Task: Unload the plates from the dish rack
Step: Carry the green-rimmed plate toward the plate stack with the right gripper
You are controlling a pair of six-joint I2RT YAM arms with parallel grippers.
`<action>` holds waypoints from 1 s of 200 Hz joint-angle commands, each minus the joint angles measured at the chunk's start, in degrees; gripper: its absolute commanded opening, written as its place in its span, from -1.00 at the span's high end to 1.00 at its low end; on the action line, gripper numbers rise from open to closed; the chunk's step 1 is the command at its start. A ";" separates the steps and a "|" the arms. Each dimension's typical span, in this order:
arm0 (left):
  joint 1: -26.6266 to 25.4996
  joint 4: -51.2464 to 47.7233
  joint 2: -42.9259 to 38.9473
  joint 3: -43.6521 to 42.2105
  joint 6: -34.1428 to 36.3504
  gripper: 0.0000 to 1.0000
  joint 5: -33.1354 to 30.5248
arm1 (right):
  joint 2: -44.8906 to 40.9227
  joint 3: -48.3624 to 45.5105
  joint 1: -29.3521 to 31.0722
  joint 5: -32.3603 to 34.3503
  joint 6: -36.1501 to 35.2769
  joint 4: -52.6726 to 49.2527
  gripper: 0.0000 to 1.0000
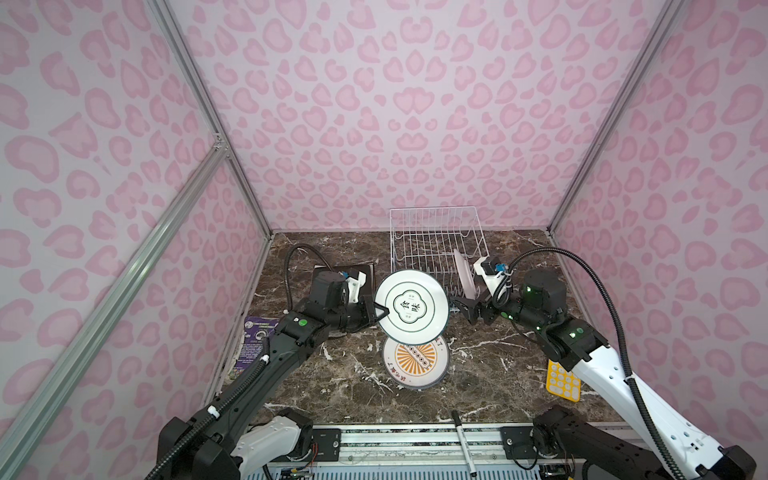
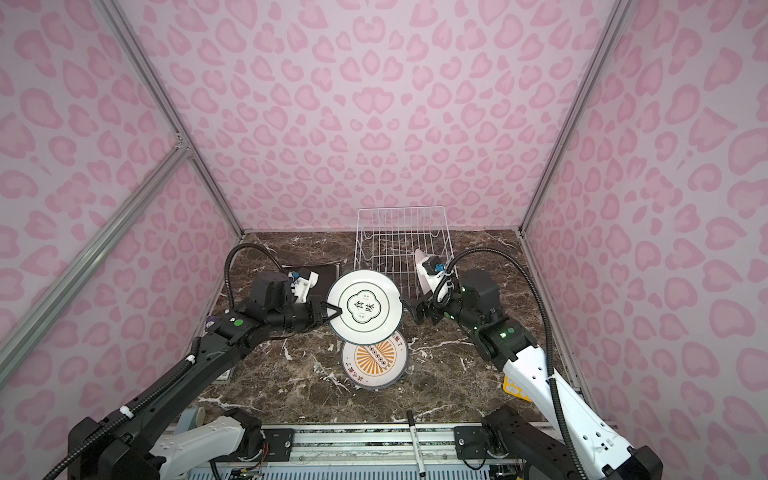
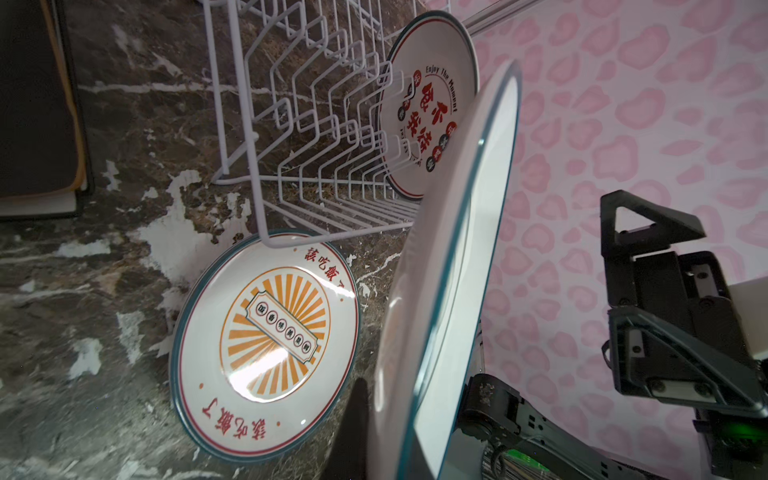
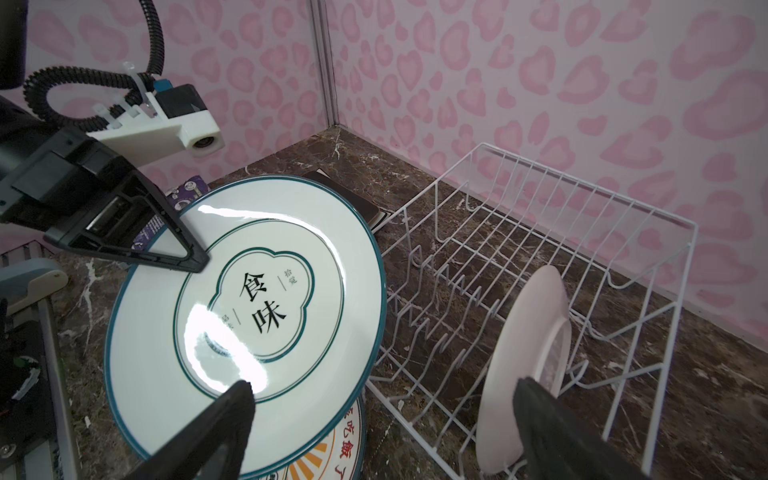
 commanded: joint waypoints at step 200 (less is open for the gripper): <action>-0.46 -3.15 -13.53 -18.69 -2.67 0.93 -0.14 | 1.44 -1.42 8.80 4.97 -15.61 -6.38 -0.97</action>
